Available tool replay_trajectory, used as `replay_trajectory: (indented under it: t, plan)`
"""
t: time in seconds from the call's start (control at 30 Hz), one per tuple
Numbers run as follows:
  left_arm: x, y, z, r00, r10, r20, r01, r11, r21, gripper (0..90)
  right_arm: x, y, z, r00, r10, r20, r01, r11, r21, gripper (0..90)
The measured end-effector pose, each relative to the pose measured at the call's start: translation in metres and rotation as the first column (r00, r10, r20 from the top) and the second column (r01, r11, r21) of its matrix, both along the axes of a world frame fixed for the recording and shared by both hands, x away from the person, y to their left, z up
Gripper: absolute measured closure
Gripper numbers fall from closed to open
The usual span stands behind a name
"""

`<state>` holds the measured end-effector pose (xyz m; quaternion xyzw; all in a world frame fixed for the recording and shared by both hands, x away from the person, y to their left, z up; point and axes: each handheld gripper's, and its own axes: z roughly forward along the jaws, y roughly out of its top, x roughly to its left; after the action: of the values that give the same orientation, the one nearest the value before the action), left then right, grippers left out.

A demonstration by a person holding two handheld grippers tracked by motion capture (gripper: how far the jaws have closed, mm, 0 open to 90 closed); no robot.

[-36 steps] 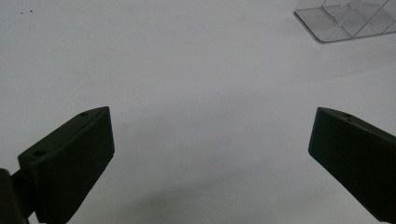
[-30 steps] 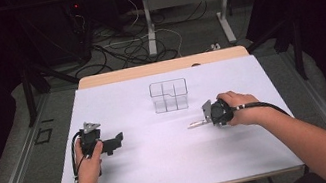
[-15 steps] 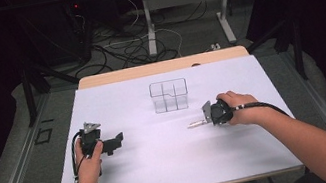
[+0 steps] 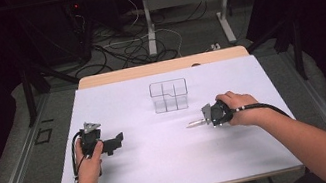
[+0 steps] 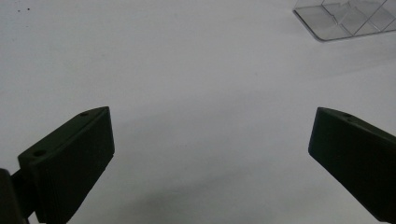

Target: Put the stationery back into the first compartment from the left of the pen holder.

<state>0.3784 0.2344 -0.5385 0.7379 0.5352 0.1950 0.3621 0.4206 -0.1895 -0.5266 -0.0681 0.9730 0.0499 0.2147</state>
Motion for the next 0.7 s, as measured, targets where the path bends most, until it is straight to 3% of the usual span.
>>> replay_trajectory:
  t: [0.03,0.07,0.13,0.17,0.2,0.23,0.27,0.33,0.37,0.4,0.43,0.47,0.5,0.53,0.6,0.63,0.67,0.7]
  plan:
    - [0.0,0.0,0.0,1.0,0.0,-0.001,0.0,1.0,0.0,0.2,-0.002,0.001,0.001,0.9997,0.019,0.017,-0.019,1.0,-0.003,80.3]
    - [0.0,0.0,0.0,1.0,0.001,-0.001,-0.001,1.0,-0.001,0.2,-0.003,0.002,-0.001,0.9984,0.039,0.041,-0.04,0.999,0.024,80.3]
    - [0.0,0.0,0.0,1.0,0.0,-0.003,0.0,1.0,-0.002,0.2,-0.006,0.005,0.005,0.9991,0.038,0.02,-0.037,0.998,-0.06,80.3]
    - [0.0,0.0,0.0,1.0,0.0,-0.004,0.0,1.0,-0.003,0.2,-0.007,0.005,0.003,0.9973,0.059,0.045,-0.057,0.998,-0.039,80.3]
    - [0.0,0.0,0.0,1.0,0.0,-0.004,0.0,1.0,-0.003,0.2,-0.008,0.004,-0.005,0.9893,0.084,0.119,-0.091,0.994,0.056,80.3]
    - [0.0,0.0,0.0,1.0,-0.001,-0.005,0.001,1.0,-0.004,0.2,-0.008,0.004,-0.005,0.9893,0.084,0.119,-0.091,0.994,0.056,80.3]
    - [0.0,0.0,0.0,1.0,-0.001,-0.005,0.001,1.0,-0.004,0.2,-0.009,0.005,-0.004,0.9868,0.097,0.13,-0.103,0.994,0.045,80.3]
    - [0.0,-0.001,-0.001,1.0,0.001,0.0,-0.001,1.0,-0.008,0.2,-0.012,0.009,0.003,0.9923,0.089,0.087,-0.086,0.996,-0.038,80.3]
    - [0.0,-0.001,-0.001,1.0,0.0,-0.001,0.0,1.0,-0.009,0.2,-0.011,0.008,-0.001,0.9812,0.117,0.154,-0.123,0.992,0.034,80.3]
    - [0.0,0.0,0.0,1.0,-0.002,-0.006,0.002,1.0,-0.01,0.2,-0.015,0.012,0.004,0.9847,0.108,0.137,-0.108,0.994,-0.008,80.3]
    - [0.0,0.0,0.0,1.0,-0.004,-0.005,0.004,0.9999,-0.012,0.2,-0.015,0.012,0.004,0.9847,0.108,0.137,-0.108,0.994,-0.008,80.3]
    - [0.001,0.0,0.0,1.0,-0.002,-0.001,0.002,0.9999,-0.017,0.2,-0.017,0.014,0.003,0.9769,0.118,0.178,-0.124,0.992,0.023,80.3]
    - [0.0,0.001,0.001,1.0,-0.001,-0.008,0.001,0.9999,-0.016,0.2,-0.017,0.014,0.003,0.9769,0.118,0.178,-0.124,0.992,0.023,80.3]
    - [0.0,0.001,0.001,1.0,0.001,-0.008,-0.002,0.9998,-0.021,0.2,-0.016,0.016,0.003,0.9709,0.147,0.189,-0.154,0.988,0.022,80.3]
    - [0.001,0.001,0.0,1.0,0.004,-0.006,-0.005,0.9997,-0.026,0.2,-0.02,0.018,0.005,0.9721,0.132,0.194,-0.138,0.99,0.02,80.3]
    - [0.001,0.001,0.001,0.9999,0.0,-0.014,-0.001,0.9997,-0.023,0.2,-0.02,0.021,0.005,0.961,0.157,0.228,-0.171,0.984,0.043,80.2]
    - [0.001,0.001,0.001,0.9999,-0.002,-0.015,0.002,0.9997,-0.024,0.2,-0.02,0.021,0.005,0.961,0.157,0.228,-0.171,0.984,0.043,80.2]
    - [0.001,0.0,0.0,0.9999,0.0,-0.011,0.0,0.9996,-0.029,0.2,-0.02,0.023,0.006,0.9532,0.176,0.246,-0.194,0.98,0.051,80.3]
